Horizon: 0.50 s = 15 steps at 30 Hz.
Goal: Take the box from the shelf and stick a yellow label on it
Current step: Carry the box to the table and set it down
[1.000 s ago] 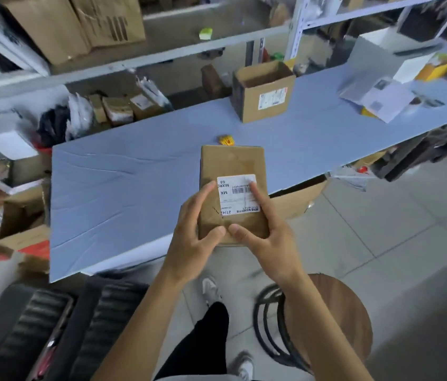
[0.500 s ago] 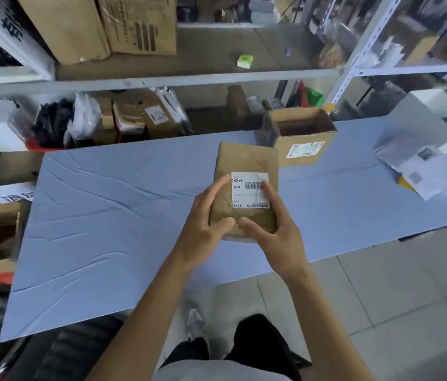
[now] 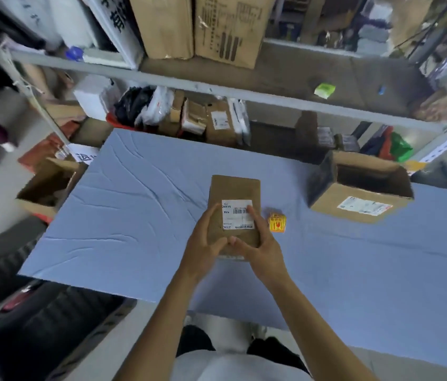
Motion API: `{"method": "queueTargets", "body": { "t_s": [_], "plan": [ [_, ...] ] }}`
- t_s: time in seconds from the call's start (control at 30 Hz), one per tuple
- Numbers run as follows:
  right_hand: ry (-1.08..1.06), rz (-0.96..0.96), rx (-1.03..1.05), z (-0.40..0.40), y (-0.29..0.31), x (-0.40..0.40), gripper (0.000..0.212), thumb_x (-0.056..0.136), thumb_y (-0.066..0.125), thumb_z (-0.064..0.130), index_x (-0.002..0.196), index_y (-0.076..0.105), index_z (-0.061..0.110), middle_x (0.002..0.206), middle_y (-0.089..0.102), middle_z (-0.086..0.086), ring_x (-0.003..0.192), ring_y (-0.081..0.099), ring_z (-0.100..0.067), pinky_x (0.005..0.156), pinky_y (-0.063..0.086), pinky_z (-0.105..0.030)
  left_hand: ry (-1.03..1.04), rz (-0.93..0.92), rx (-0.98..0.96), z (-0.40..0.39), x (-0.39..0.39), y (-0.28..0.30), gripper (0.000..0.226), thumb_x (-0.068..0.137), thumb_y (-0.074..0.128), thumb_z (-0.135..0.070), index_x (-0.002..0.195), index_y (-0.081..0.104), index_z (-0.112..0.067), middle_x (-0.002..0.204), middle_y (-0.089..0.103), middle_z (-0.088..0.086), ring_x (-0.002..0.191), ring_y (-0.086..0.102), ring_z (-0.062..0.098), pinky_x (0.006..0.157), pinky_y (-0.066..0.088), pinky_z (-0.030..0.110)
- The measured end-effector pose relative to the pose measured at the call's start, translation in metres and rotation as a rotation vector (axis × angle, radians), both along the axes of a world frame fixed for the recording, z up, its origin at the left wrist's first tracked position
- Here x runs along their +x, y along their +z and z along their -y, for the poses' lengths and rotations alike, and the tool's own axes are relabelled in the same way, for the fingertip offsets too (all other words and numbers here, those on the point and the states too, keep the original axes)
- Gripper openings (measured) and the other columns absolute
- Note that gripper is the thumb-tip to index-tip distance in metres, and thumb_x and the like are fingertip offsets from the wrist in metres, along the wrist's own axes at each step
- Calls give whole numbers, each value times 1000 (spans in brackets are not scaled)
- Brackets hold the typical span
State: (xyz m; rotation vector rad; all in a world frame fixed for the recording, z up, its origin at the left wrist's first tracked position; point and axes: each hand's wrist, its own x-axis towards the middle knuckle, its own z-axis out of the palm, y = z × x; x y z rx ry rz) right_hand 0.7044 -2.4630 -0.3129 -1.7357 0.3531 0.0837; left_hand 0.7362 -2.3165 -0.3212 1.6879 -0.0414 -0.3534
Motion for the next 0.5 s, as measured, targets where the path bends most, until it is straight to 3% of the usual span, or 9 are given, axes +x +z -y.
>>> {"method": "queueTargets", "body": {
  "t_s": [0.2, 0.37, 0.43, 0.5],
  "plan": [
    [144, -63, 41, 41, -41, -3, 72, 81, 75, 23, 140, 41, 47, 133, 59, 14, 117, 59, 1, 94, 53, -22, 155, -73, -24, 37, -21, -38, 72, 75, 66, -21, 140, 42, -42, 146, 50, -6, 133, 51, 17, 104, 52, 40],
    [167, -50, 25, 57, -83, -2, 72, 81, 76, 29, 139, 40, 50, 137, 57, 16, 119, 56, 3, 99, 51, -26, 137, -56, -20, 47, -21, -78, 71, 82, 65, -3, 138, 45, -42, 144, 52, -8, 133, 51, 16, 105, 51, 34],
    [193, -29, 12, 59, -106, 3, 70, 82, 75, 27, 139, 41, 48, 136, 57, 17, 119, 56, 3, 96, 52, -22, 153, -51, -12, 44, -17, -101, 71, 81, 67, -5, 139, 46, -40, 143, 52, -8, 132, 52, 14, 106, 50, 37],
    [209, 28, -12, 60, -129, 6, 67, 83, 74, 25, 138, 43, 47, 135, 57, 17, 120, 56, 1, 98, 52, -26, 154, -10, 10, 40, -13, -121, 69, 78, 66, -13, 139, 46, -38, 142, 54, -8, 131, 53, 12, 107, 49, 40]
  ]
}}
